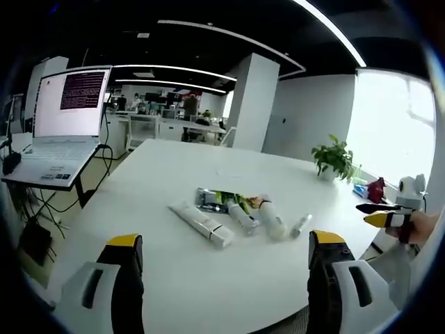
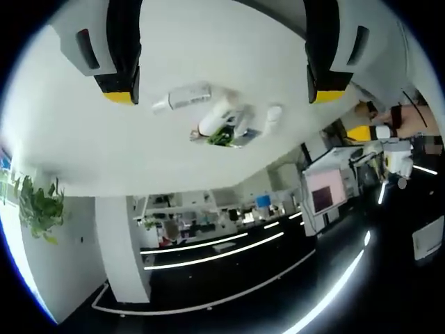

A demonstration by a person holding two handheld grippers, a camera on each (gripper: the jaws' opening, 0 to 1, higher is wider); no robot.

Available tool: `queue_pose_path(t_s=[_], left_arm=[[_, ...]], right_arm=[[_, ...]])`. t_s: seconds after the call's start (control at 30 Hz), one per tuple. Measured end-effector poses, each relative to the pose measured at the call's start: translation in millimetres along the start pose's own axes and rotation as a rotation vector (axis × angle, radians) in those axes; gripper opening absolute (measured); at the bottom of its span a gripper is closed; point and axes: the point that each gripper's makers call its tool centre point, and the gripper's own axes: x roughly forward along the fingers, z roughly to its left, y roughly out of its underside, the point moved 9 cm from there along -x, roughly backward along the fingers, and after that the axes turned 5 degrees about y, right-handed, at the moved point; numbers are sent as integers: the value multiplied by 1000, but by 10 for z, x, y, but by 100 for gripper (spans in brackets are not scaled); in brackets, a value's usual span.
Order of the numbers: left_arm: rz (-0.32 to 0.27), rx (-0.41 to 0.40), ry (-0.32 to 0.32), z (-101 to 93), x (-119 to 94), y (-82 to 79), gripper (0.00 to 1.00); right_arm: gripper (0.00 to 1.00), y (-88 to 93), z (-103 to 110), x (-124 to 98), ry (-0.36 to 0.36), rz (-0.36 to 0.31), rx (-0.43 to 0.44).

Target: Arrange the skincare products in the storage area until every visible bottle or jar stands upright without overlapping.

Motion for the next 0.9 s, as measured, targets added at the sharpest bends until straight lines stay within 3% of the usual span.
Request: queue_pose_path(t_s=[0.77,0.9], left_arm=[[17,2,7,-16,2,1,86],[-10,-22,6,17,-28,-18,84]], right_arm=[[100,30,56,33,-39,54,2],[100,-4,97,60,-61,71,-2]])
